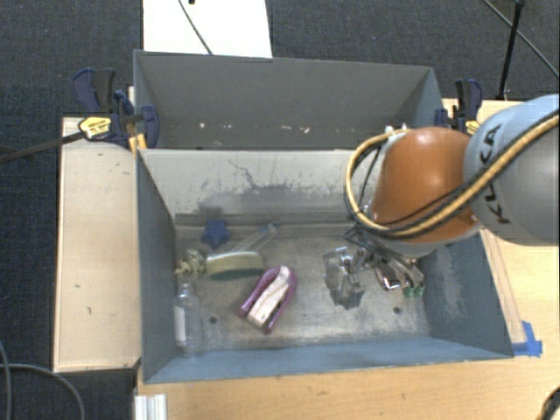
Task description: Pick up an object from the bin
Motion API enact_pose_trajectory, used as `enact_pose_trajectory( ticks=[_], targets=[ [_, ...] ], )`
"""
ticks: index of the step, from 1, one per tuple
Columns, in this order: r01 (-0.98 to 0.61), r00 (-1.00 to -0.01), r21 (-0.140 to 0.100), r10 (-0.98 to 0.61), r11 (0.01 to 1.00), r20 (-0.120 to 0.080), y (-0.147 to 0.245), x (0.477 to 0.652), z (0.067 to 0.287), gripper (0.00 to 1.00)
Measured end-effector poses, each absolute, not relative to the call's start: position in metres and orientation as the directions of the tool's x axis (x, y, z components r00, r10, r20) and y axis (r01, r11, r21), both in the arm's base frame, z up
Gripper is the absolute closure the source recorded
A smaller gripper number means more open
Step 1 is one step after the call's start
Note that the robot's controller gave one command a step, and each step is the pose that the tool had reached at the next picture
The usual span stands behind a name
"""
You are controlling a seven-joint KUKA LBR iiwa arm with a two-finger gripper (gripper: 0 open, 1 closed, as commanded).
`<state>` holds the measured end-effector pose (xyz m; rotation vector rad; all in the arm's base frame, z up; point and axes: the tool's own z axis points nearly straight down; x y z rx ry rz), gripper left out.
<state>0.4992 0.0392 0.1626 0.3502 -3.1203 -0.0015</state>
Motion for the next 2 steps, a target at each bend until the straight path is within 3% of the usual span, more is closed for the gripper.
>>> enact_pose_trajectory(
  ticks=[1,2],
  targets=[
    [-0.224,-0.975,0.0,-0.224,0.975,-0.002,0.039,0.5,0.164,0.0],
    [-0.255,-0.967,-0.004,-0.255,0.967,-0.014,0.01,0.579,0.224,0.0]
  ],
)
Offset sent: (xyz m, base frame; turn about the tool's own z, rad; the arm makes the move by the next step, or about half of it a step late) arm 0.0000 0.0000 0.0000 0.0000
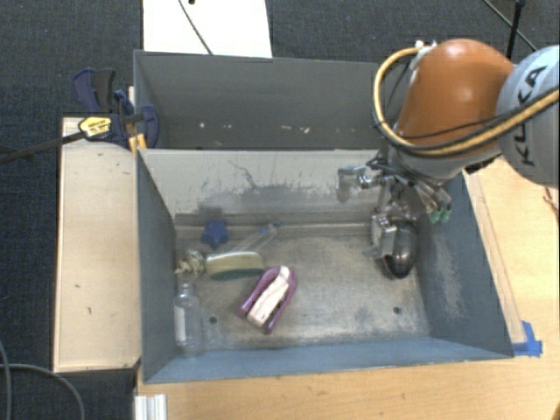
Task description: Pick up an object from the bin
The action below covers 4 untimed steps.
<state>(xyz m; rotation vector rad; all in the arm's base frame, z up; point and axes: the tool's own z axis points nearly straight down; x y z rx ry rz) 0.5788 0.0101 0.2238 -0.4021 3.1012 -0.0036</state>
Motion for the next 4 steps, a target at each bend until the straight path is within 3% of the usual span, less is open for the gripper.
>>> enact_pose_trajectory(
  ticks=[1,2,3,4],
  targets=[
    [-0.327,-0.945,0.0,-0.327,0.945,0.005,-0.129,0.535,0.104,0.0],
    [-0.335,-0.942,-0.001,-0.335,0.942,-0.003,-0.124,0.538,0.108,1.0],
    [-0.336,-0.942,-0.001,-0.336,0.942,-0.003,-0.124,0.538,0.108,0.0],
    [-0.415,-0.91,0.004,-0.415,0.91,-0.002,-0.122,0.581,0.079,0.0]
  ],
)
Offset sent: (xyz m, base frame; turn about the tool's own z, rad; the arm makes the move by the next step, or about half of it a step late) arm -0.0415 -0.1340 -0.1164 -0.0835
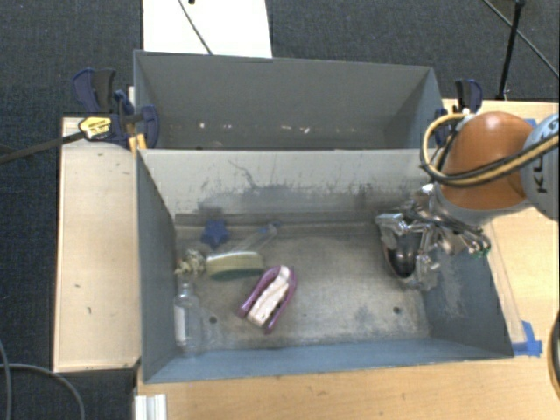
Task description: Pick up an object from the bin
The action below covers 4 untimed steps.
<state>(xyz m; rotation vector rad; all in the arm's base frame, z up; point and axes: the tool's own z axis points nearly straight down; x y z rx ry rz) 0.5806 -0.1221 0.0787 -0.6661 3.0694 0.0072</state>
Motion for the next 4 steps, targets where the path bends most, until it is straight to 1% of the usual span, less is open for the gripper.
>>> enact_pose_trajectory(
  ticks=[1,2,3,4],
  targets=[
    [-0.414,-0.91,0.005,-0.414,0.91,0.001,-0.123,0.579,0.077,1.0],
    [-0.412,-0.911,0.001,-0.412,0.911,-0.002,-0.123,0.58,0.078,0.0],
    [-0.377,-0.926,0.003,-0.377,0.926,-0.003,-0.14,0.585,0.097,0.0],
    [-0.354,-0.935,-0.005,-0.354,0.935,-0.008,-0.15,0.565,0.159,0.0]
  ],
)
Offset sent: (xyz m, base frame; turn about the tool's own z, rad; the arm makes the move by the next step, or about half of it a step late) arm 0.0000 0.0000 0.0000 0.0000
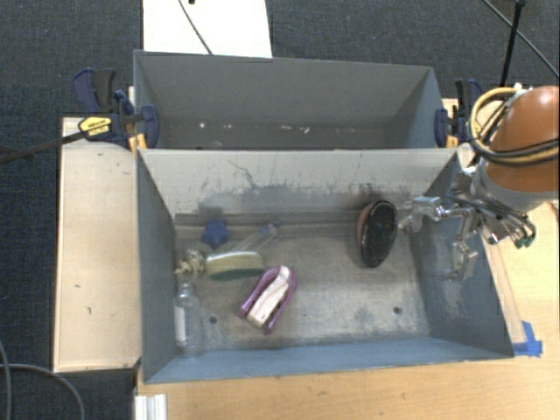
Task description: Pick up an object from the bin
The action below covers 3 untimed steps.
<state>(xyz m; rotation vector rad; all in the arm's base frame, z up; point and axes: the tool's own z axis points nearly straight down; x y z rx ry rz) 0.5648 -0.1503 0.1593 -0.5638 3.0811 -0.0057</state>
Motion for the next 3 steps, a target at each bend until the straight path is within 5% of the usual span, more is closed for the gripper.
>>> enact_pose_trajectory(
  ticks=[1,2,3],
  targets=[
    [-0.465,-0.885,0.002,-0.465,0.885,-0.003,-0.079,0.592,0.072,0.0],
    [-0.512,-0.859,0.003,-0.512,0.859,-0.002,-0.015,0.581,0.07,0.0],
    [-0.507,-0.862,0.0,-0.507,0.862,-0.002,-0.02,0.581,0.07,1.0]
  ],
)
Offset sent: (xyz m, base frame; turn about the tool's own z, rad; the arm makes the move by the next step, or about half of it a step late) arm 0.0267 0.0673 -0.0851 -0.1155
